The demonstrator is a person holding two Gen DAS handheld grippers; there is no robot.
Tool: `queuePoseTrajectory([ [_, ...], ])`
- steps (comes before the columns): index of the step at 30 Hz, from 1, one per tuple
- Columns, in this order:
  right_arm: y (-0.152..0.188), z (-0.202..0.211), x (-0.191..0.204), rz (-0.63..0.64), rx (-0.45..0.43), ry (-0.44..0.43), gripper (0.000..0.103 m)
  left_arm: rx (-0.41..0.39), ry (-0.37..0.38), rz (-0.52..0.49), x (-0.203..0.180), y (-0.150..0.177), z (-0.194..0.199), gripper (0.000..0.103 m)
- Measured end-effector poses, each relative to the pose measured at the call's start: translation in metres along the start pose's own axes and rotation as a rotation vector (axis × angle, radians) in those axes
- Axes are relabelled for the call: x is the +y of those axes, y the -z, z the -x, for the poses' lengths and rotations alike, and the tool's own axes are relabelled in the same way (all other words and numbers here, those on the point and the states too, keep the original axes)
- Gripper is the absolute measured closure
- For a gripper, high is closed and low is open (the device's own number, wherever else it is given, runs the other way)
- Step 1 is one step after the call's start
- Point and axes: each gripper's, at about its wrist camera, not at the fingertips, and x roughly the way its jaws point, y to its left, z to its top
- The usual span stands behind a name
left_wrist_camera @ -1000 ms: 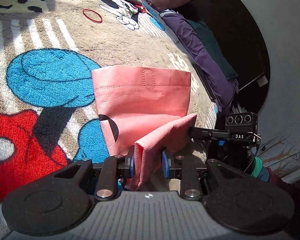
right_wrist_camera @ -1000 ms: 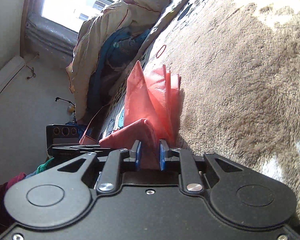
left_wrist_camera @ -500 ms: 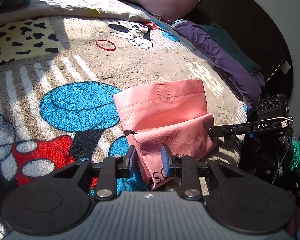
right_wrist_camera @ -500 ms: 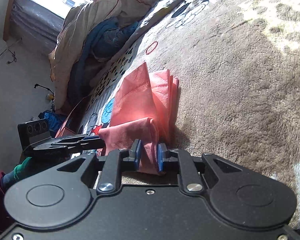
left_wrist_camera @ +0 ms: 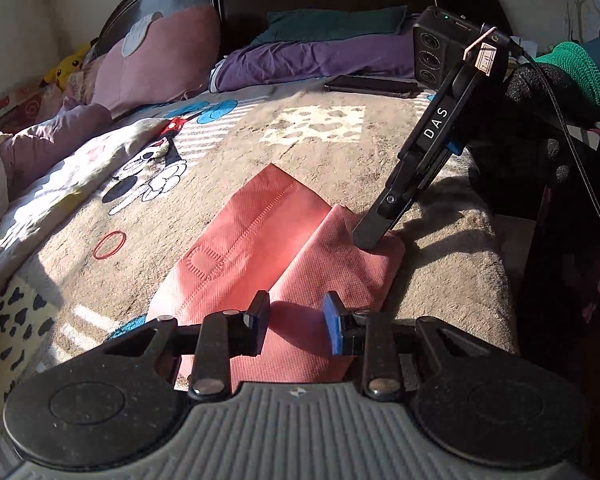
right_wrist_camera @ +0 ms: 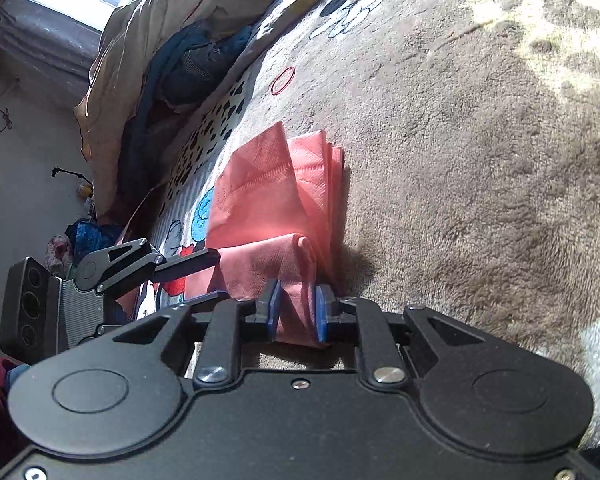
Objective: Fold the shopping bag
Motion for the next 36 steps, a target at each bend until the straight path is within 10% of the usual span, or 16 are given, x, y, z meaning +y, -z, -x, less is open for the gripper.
queuePoseTrajectory([
  [10,0.047,0.030,0.077,0.580,-0.252,0.328,0.088,0.035,0.076,-0.026,-0.001,0.003,-0.012,0.075],
  [15,0.053,0.003,0.101,0.840,-0.231,0.337,0.089,0.032,0.090,-0.001,0.003,0.003,-0.011,0.075],
  [27,0.027,-0.005,0.052,0.686,-0.121,0.260,0.101,-0.037,0.115,0.228,0.046,0.033,-0.002,0.075],
  [36,0.008,-0.006,0.048,0.619,-0.005,0.233,0.102,-0.044,0.117,0.119,0.037,0.026,0.015,0.075],
])
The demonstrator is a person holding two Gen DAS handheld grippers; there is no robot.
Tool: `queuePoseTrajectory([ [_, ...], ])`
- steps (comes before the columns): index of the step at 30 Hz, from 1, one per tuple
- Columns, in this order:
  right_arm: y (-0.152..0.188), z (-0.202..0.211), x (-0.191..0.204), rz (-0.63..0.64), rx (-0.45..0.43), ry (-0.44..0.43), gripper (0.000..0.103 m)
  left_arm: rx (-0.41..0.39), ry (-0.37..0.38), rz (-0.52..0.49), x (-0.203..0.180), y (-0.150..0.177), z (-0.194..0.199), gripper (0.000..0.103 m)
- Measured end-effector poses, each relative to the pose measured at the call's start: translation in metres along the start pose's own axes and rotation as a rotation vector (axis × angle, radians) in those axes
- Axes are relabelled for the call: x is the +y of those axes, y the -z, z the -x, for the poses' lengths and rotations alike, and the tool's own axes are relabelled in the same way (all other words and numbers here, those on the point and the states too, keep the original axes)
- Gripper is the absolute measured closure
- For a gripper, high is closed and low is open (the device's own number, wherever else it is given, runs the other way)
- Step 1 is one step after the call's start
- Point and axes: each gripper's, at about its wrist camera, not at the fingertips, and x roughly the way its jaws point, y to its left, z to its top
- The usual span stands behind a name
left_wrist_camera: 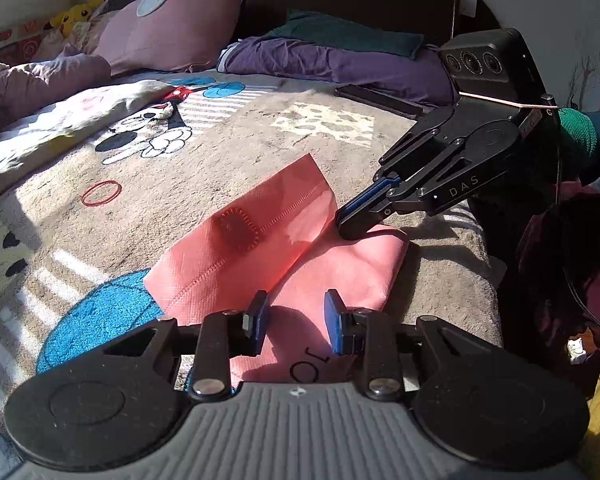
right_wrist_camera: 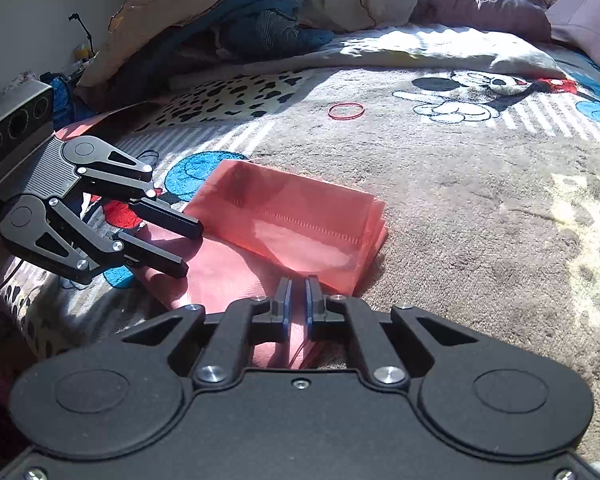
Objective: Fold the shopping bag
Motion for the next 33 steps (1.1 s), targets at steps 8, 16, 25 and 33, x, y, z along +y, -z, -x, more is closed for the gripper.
queuePoseTrajectory([
  [8,-0.007,-0.004,-0.004,-0.013,0.033,-0.022,0.102,0.026,0.013,-0.211,-0.026,0.008,0.010,0.032],
  [16,-0.005,0.009,0.022,0.095,-0.054,0.065,0.087,0.037,0.034,-0.225,-0.030,-0.001,0.018,0.037],
  [25,0.031,0.083,0.031,0.032,-0.319,-0.020,0.037,-0.194,0.124,0.076,0.012,-0.019,0.074,0.036],
  [33,0.068,0.073,0.024,-0.106,-0.268,-0.054,0.037,0.001,0.218,-0.014,-0.023,-0.016,0.049,0.036],
])
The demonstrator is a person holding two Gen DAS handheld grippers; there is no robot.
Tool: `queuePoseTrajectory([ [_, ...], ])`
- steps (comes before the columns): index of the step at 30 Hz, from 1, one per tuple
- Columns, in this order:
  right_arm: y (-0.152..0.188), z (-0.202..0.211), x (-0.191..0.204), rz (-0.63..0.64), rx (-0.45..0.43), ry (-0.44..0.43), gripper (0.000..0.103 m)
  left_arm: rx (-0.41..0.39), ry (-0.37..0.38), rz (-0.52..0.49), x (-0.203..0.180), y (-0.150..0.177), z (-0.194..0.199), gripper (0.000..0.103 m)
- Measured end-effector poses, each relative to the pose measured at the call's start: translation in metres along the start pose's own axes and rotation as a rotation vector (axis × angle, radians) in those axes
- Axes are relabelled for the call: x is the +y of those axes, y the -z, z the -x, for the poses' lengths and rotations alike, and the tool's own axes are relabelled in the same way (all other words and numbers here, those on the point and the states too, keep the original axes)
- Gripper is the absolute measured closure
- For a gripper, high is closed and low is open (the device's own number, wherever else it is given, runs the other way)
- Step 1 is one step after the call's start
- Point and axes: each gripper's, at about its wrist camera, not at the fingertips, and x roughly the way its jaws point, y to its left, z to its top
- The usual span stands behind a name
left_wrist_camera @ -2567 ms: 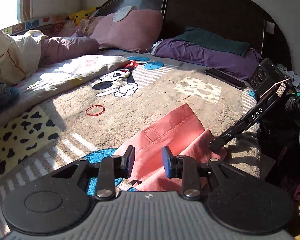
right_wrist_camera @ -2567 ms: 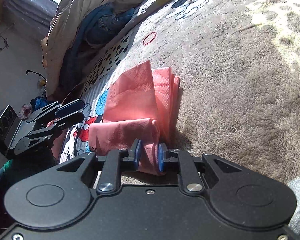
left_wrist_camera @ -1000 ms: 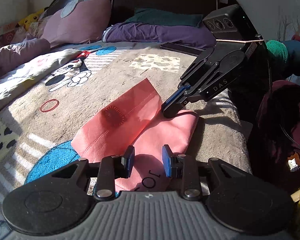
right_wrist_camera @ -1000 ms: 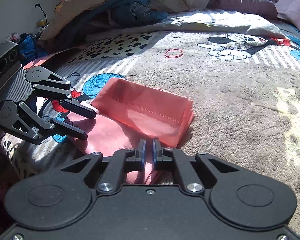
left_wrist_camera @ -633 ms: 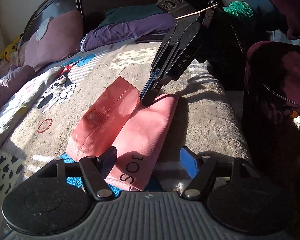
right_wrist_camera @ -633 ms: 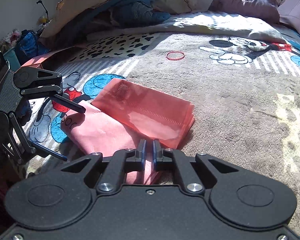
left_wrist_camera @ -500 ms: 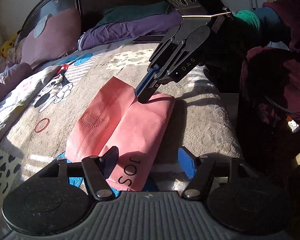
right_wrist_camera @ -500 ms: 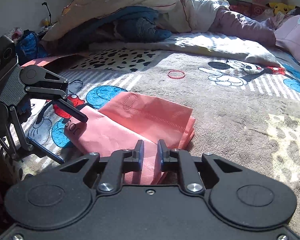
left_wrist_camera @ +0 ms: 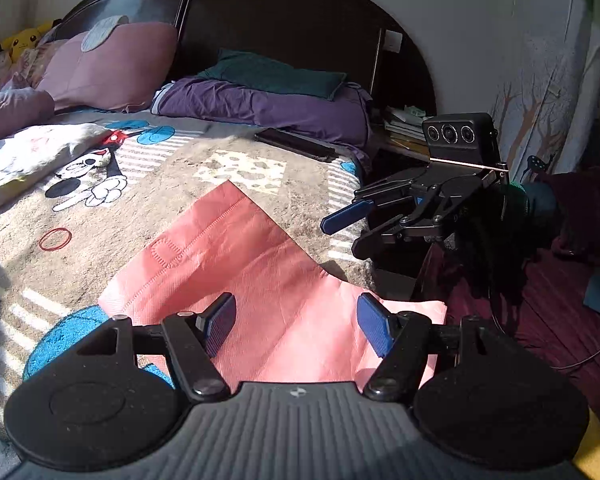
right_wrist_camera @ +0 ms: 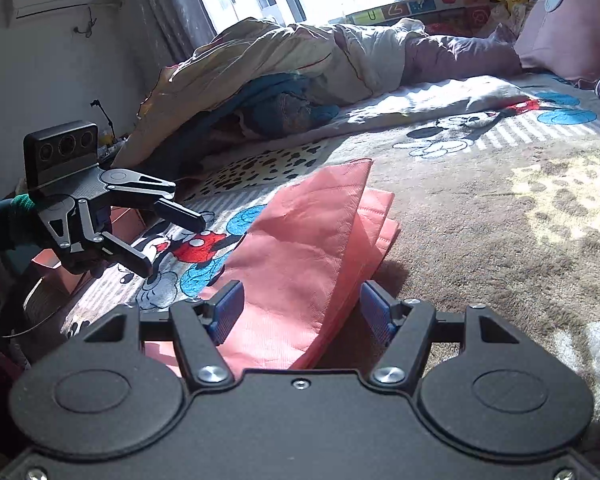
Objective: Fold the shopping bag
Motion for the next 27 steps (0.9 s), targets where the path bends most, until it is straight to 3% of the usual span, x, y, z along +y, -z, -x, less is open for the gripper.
queuePoseTrajectory([
  [3,0.007,-0.014,0.003,0.016,0.051,0.017,0.042,0.117,-0.020,-0.071,-0.013,0.007,-0.023,0.036],
  [6,0.007,-0.039,0.003,0.029,0.132,0.012,0.074,0.227,-0.108,-0.129,-0.016,0.014,-0.043,0.036],
  [7,0.007,-0.044,0.001,0.026,0.131,0.014,0.079,0.262,-0.145,-0.150,-0.016,0.016,-0.049,0.034],
  [10,-0.006,-0.068,-0.004,0.001,0.082,0.017,0.094,0.247,-0.276,-0.108,0.006,0.013,-0.049,0.034],
  [11,-0.012,-0.074,-0.006,-0.003,0.057,0.034,0.095,0.244,-0.339,-0.112,0.013,0.011,-0.049,0.034],
  [14,-0.010,-0.067,-0.010,-0.061,0.039,0.019,0.094,0.214,-0.381,-0.082,0.031,0.003,-0.039,0.034],
  [17,-0.003,-0.053,-0.014,-0.133,0.041,-0.017,0.094,0.117,-0.298,0.012,0.031,-0.011,-0.022,0.034],
  [20,0.004,-0.039,-0.018,-0.206,0.042,-0.053,0.086,0.095,-0.211,0.065,0.019,-0.015,-0.021,0.034],
  [23,0.012,-0.025,-0.021,-0.278,0.043,-0.090,0.048,0.041,-0.075,0.074,0.000,-0.019,-0.013,0.034],
  [24,0.014,-0.020,-0.022,-0.302,0.044,-0.102,0.042,0.039,-0.022,0.058,-0.007,-0.020,-0.010,0.034],
  [26,0.019,-0.010,-0.025,-0.350,0.044,-0.126,0.042,0.051,0.053,-0.029,-0.035,-0.021,-0.005,0.034],
  [27,0.022,-0.006,-0.026,-0.374,0.045,-0.138,0.042,0.085,0.052,-0.063,-0.045,-0.019,-0.010,0.034],
])
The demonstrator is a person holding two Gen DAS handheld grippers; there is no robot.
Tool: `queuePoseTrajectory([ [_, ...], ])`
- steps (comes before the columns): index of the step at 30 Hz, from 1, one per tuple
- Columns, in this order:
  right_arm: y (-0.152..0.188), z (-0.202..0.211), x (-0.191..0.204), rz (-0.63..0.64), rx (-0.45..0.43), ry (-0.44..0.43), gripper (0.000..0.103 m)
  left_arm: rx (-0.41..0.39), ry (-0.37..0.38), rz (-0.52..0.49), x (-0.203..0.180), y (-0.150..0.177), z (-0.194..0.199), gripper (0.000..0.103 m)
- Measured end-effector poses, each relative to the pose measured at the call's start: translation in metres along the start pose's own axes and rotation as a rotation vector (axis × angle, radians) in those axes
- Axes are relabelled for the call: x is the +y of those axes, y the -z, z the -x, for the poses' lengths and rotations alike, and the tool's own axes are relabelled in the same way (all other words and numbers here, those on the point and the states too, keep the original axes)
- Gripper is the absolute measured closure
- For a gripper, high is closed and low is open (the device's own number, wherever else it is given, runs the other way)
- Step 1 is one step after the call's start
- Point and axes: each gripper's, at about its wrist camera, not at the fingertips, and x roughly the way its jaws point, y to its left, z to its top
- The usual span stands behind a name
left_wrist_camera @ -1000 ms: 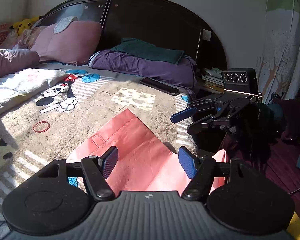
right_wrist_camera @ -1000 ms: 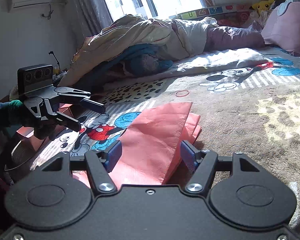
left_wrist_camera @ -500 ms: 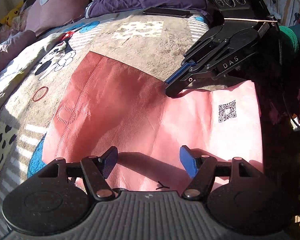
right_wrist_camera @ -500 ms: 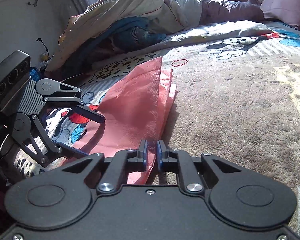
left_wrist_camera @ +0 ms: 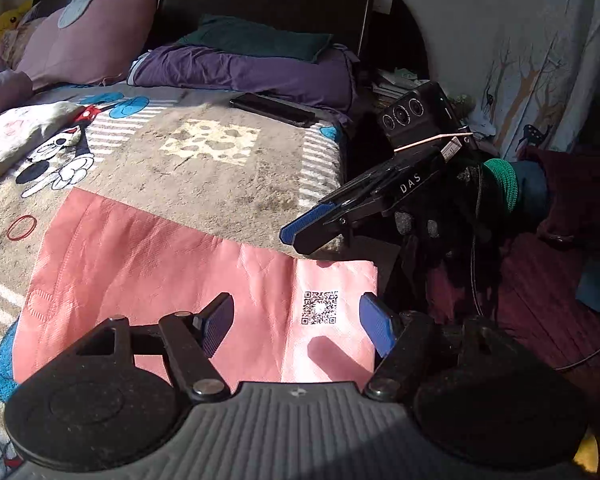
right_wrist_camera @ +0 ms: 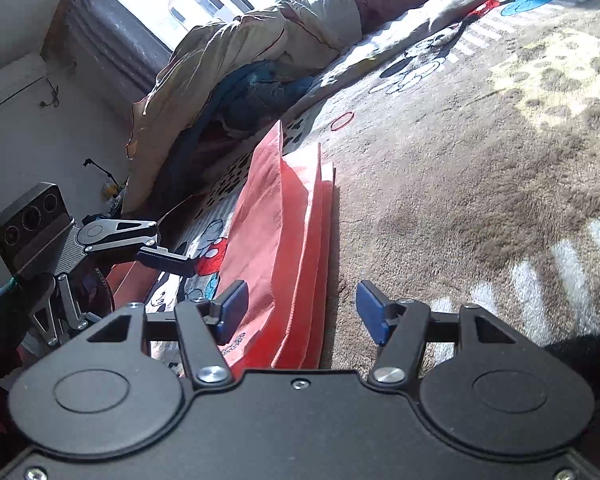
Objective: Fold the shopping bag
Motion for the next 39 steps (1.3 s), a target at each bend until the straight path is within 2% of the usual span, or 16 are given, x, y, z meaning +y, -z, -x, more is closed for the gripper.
queuePoseTrajectory([
  [3,-0.002,-0.009,0.002,-0.005,-0.011,0.000,0.044,0.108,-0.007,-0.100,-0.030,0.005,-0.017,0.034],
  [4,-0.004,-0.014,0.003,0.000,-0.016,0.004,0.049,0.202,-0.083,-0.210,-0.042,0.011,-0.030,0.034],
  [5,-0.006,-0.020,0.004,0.005,-0.021,0.007,0.053,0.226,-0.138,-0.238,-0.040,0.013,-0.033,0.034],
  [6,-0.007,-0.025,0.005,0.011,-0.027,0.011,0.070,0.249,-0.192,-0.266,-0.039,0.014,-0.036,0.036],
  [7,-0.009,-0.030,0.006,0.016,-0.032,0.015,0.076,0.272,-0.247,-0.293,-0.037,0.016,-0.038,0.037],
  [10,-0.014,-0.047,0.010,0.032,-0.047,0.026,0.085,0.341,-0.411,-0.373,-0.032,0.020,-0.046,0.041],
  [11,-0.016,-0.052,0.011,0.037,-0.052,0.030,0.086,0.349,-0.429,-0.362,-0.025,0.020,-0.044,0.041],
  [14,-0.021,-0.066,0.011,0.050,-0.055,0.049,0.086,0.322,-0.352,-0.263,-0.007,0.021,-0.029,0.041],
  [18,-0.018,-0.060,0.010,0.055,-0.084,0.075,0.086,0.157,-0.282,-0.068,0.012,0.023,0.003,0.041],
  [22,-0.021,-0.044,0.042,0.326,-0.190,0.147,0.085,0.056,-0.247,0.008,0.016,0.024,0.015,0.041],
  [25,-0.022,-0.033,0.066,0.489,-0.258,0.081,0.085,0.050,-0.233,0.002,0.010,0.025,0.004,0.041],
  [28,-0.022,-0.045,0.084,0.632,-0.196,-0.006,0.086,0.095,-0.260,-0.007,0.008,0.032,-0.012,0.041],
  [30,-0.024,-0.063,0.081,0.675,-0.085,0.016,0.086,0.115,-0.263,0.003,0.013,0.037,-0.017,0.041],
  [32,-0.027,-0.086,0.063,0.644,0.029,0.075,0.086,0.132,-0.277,0.017,0.018,0.043,-0.022,0.041],
  [34,-0.026,-0.096,0.042,0.607,0.080,0.099,0.087,0.143,-0.281,0.019,0.020,0.049,-0.024,0.041],
  [39,-0.028,-0.094,0.029,0.633,0.082,0.059,0.091,0.111,-0.288,-0.002,0.017,0.052,-0.023,0.041],
])
